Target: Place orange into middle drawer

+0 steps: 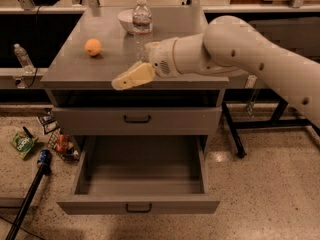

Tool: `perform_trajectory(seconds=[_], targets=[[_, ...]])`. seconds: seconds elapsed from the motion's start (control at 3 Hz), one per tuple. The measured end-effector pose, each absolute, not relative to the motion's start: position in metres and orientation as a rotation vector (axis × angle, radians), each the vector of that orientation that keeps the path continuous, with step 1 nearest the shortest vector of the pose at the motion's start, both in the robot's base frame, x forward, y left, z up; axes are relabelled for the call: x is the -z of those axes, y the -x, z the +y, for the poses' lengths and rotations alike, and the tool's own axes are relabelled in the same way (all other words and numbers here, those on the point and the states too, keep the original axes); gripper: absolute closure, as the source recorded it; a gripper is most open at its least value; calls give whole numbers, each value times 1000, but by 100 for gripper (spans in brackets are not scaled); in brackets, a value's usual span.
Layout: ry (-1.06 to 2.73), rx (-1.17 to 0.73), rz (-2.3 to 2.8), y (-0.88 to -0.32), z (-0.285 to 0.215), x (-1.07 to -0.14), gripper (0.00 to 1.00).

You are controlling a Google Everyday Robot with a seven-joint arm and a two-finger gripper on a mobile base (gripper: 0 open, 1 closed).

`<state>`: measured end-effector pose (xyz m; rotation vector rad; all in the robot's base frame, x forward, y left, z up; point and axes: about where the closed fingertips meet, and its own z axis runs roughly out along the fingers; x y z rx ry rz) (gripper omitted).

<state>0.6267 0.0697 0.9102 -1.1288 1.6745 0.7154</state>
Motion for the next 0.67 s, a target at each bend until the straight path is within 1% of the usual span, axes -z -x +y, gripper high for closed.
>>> perform_trajectory(seconds=[0.33, 0.67], targets=[[1042, -737, 1597, -697, 149, -904, 0], [1036, -733, 1599, -698, 153, -903, 0]])
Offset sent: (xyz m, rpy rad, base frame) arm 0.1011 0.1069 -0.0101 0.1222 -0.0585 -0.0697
